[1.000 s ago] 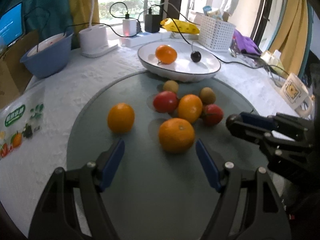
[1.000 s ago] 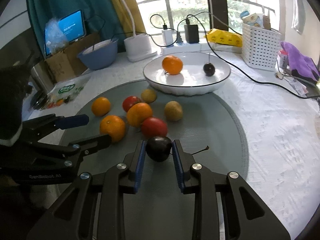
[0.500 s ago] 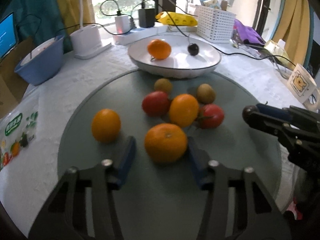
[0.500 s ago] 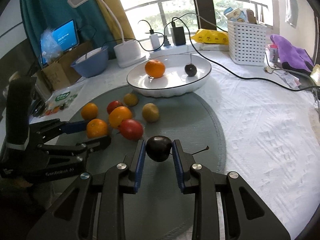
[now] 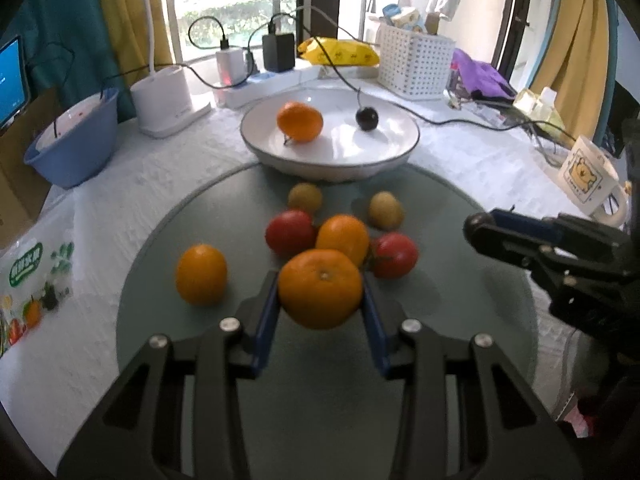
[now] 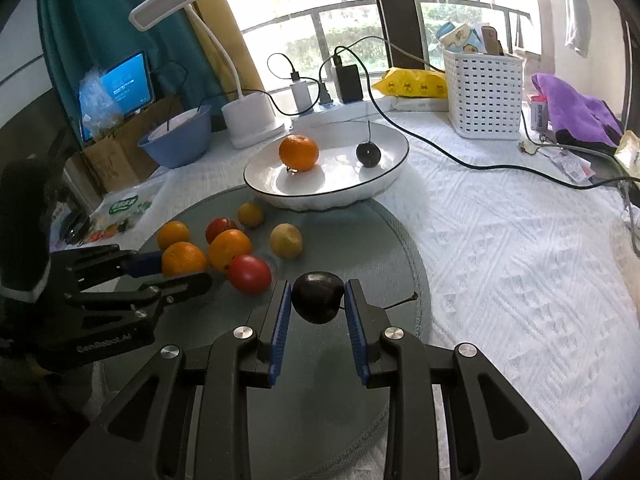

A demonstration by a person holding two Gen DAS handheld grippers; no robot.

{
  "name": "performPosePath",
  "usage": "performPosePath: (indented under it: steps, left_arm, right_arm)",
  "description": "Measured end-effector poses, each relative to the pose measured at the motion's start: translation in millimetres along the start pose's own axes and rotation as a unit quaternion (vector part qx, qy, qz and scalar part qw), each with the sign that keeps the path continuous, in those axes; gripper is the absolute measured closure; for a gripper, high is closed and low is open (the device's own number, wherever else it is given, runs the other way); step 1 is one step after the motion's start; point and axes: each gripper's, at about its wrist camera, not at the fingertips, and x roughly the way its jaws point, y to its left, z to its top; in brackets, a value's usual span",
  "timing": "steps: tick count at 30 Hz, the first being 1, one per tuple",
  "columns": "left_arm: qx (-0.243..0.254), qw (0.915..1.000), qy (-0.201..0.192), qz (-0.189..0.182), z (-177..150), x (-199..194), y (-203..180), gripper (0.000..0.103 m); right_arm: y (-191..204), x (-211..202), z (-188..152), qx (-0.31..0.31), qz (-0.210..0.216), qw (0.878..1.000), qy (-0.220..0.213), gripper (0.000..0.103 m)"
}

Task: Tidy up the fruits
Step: 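Lower the cherry into the white bowl with the right tool while the left tool releases its orange there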

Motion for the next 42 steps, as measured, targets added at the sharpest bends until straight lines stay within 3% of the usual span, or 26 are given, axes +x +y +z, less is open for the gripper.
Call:
performPosePath:
  steps: [27,38,42]
  left_arm:
    - [0.017,0.9988,-0.045,-0.004,44,0,10,0.063]
    - [0.016,0.9988,-0.046,-0.009,60,12,18,0.063]
    - [0.023,0.9987,-0.045,0.004,67,21,19,0.063]
  right_arm:
    - [4,15,43,-0.019,-0.004,1.0,-0.006,0.073]
    - [0,29,61,-0.023,-0.005,1.0,-0.004,0.073]
    - [-1,37,66,-0.024,0.0,1.0,-0.002,0.073]
